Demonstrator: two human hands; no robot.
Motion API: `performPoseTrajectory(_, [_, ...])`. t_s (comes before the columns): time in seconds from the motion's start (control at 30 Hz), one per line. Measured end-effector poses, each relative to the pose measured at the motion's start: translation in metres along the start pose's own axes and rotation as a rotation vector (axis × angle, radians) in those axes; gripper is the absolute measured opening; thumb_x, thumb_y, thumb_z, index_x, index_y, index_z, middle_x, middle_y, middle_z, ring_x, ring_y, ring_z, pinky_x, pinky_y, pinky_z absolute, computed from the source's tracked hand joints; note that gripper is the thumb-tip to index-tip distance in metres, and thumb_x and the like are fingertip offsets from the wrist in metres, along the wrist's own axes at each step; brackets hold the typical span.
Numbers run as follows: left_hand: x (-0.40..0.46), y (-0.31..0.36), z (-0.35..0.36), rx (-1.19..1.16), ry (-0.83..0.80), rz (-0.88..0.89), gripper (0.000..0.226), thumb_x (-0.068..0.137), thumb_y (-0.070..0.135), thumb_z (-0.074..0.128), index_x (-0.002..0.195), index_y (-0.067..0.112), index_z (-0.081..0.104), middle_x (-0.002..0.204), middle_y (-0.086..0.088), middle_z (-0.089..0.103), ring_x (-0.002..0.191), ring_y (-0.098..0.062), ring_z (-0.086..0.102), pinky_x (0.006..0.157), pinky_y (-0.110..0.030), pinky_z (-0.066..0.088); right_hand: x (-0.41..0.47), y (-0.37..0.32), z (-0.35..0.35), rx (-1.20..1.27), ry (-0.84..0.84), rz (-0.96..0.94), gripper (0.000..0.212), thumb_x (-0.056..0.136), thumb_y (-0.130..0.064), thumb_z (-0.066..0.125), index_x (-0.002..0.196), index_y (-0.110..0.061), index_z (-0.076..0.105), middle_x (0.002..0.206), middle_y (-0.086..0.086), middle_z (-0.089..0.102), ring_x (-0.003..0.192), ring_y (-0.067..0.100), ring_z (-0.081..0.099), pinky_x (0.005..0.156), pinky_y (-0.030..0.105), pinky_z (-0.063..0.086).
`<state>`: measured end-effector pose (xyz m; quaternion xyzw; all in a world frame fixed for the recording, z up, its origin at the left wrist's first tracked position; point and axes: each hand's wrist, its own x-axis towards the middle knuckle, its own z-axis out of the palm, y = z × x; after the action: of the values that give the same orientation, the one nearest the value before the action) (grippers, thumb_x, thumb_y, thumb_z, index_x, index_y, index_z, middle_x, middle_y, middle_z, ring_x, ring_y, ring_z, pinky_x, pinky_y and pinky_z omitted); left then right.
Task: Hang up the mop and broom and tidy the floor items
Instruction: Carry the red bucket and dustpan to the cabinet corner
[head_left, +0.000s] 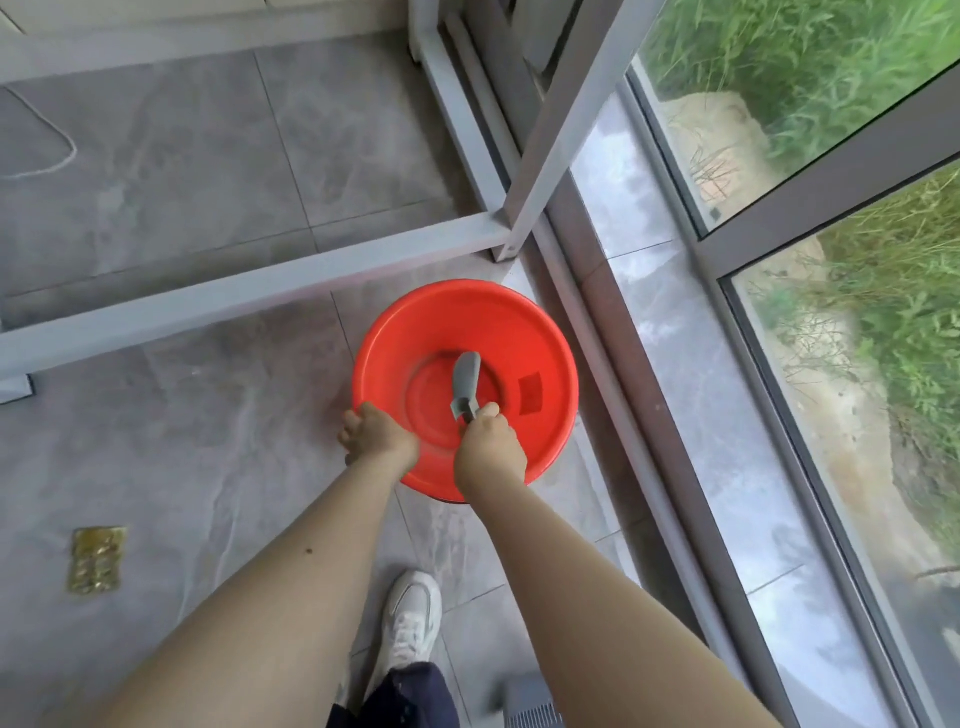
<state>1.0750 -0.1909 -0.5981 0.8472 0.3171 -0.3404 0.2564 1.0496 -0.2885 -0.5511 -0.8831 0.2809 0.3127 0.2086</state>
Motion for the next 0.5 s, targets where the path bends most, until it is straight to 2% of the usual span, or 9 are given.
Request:
performPoseTrajectory(0.17, [0.021, -0.006, 0.020, -0.094, -0.049, -0.116, 0.079, 0.088, 0.007, 0.055, 0.151, 0.004, 0.006, 0.152, -0.019, 0.025, 0.138, -0.037, 0.032, 0.110, -0.041, 0.033, 0.015, -0.006, 0.008, 0.028, -0.041, 0.001, 0.021, 0.099, -0.011, 0.037, 0.117, -0.003, 0.042, 0.125, 0.016, 0.054, 0.119, 0.034, 0.053, 0.092, 0.041, 0.044])
performPoseTrajectory(0.23, [0.027, -0.007, 0.025, -0.119, -0.054, -0.157, 0.080, 0.089, 0.006, 0.053, 0.151, 0.002, 0.003, 0.154, -0.019, 0.024, 0.139, -0.036, 0.032, 0.111, -0.041, 0.031, 0.019, -0.008, 0.011, 0.034, -0.067, -0.002, 0.022, 0.098, -0.006, 0.038, 0.119, -0.002, 0.041, 0.127, 0.017, 0.052, 0.121, 0.034, 0.051, 0.095, 0.040, 0.044])
performPoseTrajectory(0.4, [0.039, -0.008, 0.025, -0.190, -0.053, -0.270, 0.057, 0.092, 0.002, 0.049, 0.144, -0.001, 0.024, 0.149, -0.020, 0.034, 0.136, -0.035, 0.038, 0.110, -0.039, 0.033, 0.022, -0.011, 0.015, 0.049, -0.084, -0.010, 0.022, 0.098, -0.003, 0.037, 0.119, -0.001, 0.040, 0.128, 0.018, 0.050, 0.121, 0.034, 0.050, 0.096, 0.040, 0.043])
performPoseTrajectory(0.5, [0.039, -0.009, 0.021, -0.238, -0.133, -0.290, 0.046, 0.096, 0.005, 0.044, 0.141, -0.003, 0.036, 0.146, -0.020, 0.040, 0.135, -0.033, 0.042, 0.112, -0.038, 0.035, 0.017, -0.010, 0.015, 0.063, -0.082, 0.003, 0.021, 0.098, -0.005, 0.037, 0.118, -0.001, 0.041, 0.127, 0.018, 0.050, 0.122, 0.035, 0.049, 0.095, 0.040, 0.043])
